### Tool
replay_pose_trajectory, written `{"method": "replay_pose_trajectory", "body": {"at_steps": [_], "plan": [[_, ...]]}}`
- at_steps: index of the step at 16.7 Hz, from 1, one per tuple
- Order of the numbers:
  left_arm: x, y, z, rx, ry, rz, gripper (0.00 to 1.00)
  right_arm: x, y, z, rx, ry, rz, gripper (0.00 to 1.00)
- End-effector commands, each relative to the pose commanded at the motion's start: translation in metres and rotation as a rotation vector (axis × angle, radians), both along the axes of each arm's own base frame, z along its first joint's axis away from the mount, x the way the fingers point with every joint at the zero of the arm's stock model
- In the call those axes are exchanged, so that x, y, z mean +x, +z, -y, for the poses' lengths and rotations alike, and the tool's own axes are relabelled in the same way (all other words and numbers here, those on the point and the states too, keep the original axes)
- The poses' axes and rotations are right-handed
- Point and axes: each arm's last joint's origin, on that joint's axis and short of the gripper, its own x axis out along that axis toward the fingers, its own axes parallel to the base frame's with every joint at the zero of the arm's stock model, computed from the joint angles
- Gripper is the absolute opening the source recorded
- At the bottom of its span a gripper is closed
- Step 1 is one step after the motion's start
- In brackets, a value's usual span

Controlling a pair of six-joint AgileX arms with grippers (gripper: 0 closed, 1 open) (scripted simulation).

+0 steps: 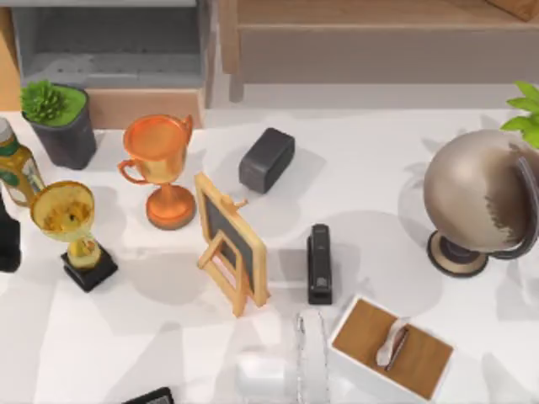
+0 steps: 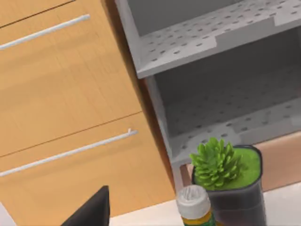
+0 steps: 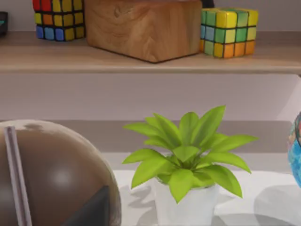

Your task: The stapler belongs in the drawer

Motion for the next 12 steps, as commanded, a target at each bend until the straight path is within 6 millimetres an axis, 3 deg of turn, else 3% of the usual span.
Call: {"method": "replay_pose_trajectory", "body": {"at_steps": [3,7,9,12], "plan": [[0.036,0.023,-0.009,0.181,-0.011,0.007,1.0,0.0,0.0,0.0,0.0,0.0,0.0,1.0],[0.101,0.038,-0.033,0.45,-0.016,0.036,1.0,0.0,0.0,0.0,0.0,0.0,0.0,1.0],[0.137,0.035,-0.05,0.587,-0.017,0.053,1.0,0.0,0.0,0.0,0.0,0.0,0.0,1.0],[0.186,0.015,-0.08,0.786,-0.016,0.075,1.0,0.0,0.0,0.0,0.0,0.0,0.0,1.0]]}}
